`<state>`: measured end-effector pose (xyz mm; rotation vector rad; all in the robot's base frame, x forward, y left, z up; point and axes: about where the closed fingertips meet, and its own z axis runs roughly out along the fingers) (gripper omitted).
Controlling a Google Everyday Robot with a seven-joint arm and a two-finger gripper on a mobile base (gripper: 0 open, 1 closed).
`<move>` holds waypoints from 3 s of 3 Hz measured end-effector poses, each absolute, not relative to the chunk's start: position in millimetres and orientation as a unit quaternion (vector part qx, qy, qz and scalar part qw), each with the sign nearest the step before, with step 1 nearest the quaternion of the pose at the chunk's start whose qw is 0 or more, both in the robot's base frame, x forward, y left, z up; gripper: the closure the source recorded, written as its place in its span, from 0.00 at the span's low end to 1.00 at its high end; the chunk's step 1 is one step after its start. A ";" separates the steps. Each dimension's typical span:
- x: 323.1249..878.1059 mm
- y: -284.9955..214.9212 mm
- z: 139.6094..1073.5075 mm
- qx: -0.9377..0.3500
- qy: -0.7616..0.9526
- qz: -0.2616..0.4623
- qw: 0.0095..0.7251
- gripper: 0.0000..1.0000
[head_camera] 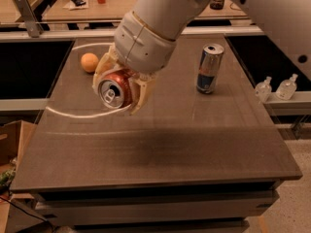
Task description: Knock coke can over
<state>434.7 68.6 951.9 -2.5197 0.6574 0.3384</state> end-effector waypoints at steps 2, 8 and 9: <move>446.0 69.0 924.8 -0.968 0.115 0.050 0.216 1.00; 460.8 32.1 830.5 -0.992 0.072 -0.011 0.100 0.85; 460.3 32.3 830.9 -0.992 0.071 -0.013 0.100 0.61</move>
Offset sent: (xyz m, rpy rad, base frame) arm 0.0229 -0.0060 -0.0414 -0.0913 -0.3486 0.4181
